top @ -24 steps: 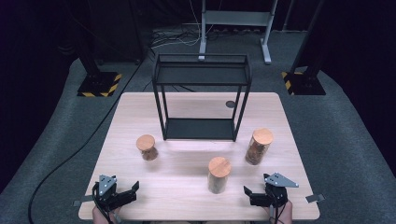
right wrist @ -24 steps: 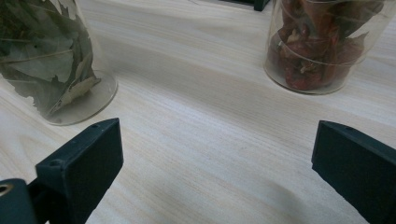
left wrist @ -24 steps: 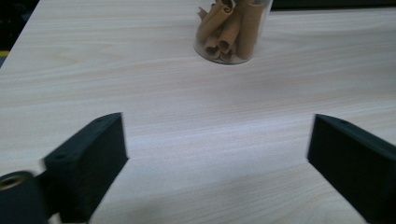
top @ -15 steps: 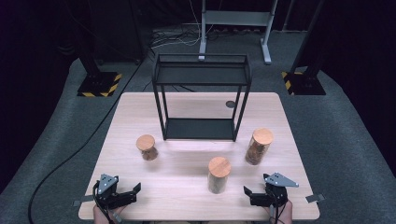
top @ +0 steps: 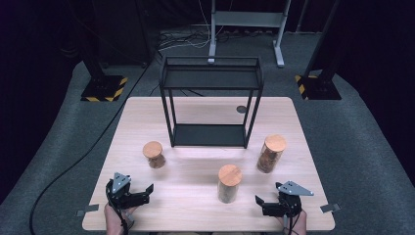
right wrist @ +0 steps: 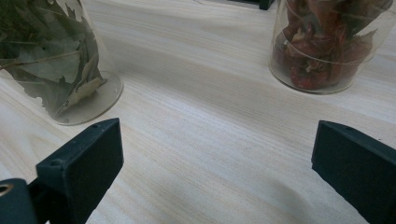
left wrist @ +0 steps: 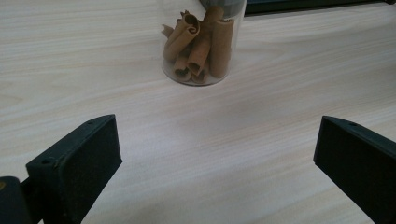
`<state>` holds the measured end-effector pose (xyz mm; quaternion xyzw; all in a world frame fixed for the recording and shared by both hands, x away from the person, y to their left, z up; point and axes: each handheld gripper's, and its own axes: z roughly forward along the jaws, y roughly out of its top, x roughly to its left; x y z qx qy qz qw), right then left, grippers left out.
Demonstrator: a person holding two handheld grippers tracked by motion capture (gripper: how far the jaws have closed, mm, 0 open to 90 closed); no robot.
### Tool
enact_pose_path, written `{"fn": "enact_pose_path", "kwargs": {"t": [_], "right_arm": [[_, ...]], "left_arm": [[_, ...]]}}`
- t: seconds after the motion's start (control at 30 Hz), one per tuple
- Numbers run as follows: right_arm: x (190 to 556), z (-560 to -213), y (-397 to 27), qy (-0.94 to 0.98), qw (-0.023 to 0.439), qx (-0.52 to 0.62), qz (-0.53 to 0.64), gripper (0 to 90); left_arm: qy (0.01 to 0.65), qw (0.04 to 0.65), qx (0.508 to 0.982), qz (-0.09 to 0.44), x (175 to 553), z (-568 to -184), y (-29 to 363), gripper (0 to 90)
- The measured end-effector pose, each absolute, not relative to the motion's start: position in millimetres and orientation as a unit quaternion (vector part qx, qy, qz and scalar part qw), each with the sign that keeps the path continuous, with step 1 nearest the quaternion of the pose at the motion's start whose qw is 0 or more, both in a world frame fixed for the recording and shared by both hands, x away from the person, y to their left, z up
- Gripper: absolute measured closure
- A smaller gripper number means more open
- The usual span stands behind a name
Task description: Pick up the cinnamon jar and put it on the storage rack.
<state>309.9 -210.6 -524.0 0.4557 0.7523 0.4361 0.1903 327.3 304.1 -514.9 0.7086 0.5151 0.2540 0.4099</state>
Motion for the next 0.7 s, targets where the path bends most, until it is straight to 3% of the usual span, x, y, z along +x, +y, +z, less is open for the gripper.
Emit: {"fn": "enact_pose_path", "kwargs": {"t": [0.7], "right_arm": [[310, -524, -210, 0.752, 0.191, 0.459, 0.433, 1.1]], "left_arm": [[0.52, 0.412, 0.699, 0.267, 368, -510, 295, 0.0]]}}
